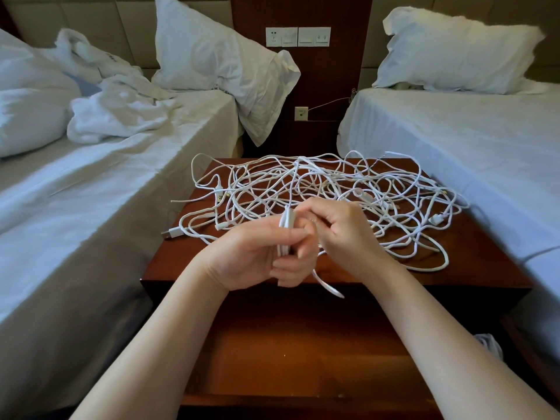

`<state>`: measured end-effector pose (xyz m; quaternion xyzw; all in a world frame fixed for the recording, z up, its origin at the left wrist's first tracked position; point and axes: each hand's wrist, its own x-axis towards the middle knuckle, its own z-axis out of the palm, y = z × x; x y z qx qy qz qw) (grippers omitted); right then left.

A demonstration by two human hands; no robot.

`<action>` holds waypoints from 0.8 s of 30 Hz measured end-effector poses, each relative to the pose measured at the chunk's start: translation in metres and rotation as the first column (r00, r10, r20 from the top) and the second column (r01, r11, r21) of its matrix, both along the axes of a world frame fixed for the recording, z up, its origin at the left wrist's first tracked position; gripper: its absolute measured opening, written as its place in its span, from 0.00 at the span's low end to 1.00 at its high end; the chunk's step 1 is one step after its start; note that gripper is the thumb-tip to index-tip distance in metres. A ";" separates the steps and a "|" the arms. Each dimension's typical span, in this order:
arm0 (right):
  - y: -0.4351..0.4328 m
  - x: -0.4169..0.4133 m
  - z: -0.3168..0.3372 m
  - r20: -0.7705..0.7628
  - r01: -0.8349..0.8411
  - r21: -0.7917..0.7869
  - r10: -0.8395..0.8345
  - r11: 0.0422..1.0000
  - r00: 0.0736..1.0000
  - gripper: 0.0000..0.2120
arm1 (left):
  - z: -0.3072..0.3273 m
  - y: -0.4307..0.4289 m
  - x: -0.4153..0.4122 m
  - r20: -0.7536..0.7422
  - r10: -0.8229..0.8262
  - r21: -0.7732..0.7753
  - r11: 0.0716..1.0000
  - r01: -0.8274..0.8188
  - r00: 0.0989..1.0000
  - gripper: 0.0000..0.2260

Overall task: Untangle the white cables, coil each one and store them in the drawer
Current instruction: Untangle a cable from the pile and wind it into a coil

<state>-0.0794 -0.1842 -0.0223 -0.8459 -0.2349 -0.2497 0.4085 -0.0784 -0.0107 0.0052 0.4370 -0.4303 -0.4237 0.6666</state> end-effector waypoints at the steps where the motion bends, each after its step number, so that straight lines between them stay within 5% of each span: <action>1: 0.002 -0.001 -0.001 -0.026 -0.014 -0.057 0.013 0.998 1.000 0.14 | 0.001 0.001 0.001 -0.054 0.002 -0.067 0.998 -0.006 0.999 0.09; 4: 0.009 -0.004 -0.004 0.008 -0.052 -0.232 0.056 0.971 0.998 0.06 | 0.001 0.003 0.006 -0.207 0.053 -0.237 0.966 -0.103 0.977 0.09; 7: 0.015 -0.004 -0.008 -0.120 -0.056 -0.339 0.016 0.939 0.993 0.07 | 0.001 0.005 0.012 -0.317 0.262 -0.321 0.875 -0.364 0.911 0.09; 13: 0.013 -0.008 -0.007 -0.192 -0.055 -0.420 -0.029 0.906 0.981 0.08 | 0.004 0.009 0.024 -0.448 0.765 -0.250 0.390 -0.886 0.463 0.13; 17: 0.010 -0.005 -0.005 -0.191 -0.019 -0.402 -0.063 0.916 0.980 0.08 | 0.001 0.011 0.030 -0.301 0.941 -0.183 0.099 -0.978 0.152 0.15; 24: 0.010 -0.003 -0.007 0.171 0.213 -0.295 -0.168 0.932 0.971 0.06 | -0.011 0.009 0.029 0.282 0.930 -0.245 -0.169 -0.955 -0.237 0.19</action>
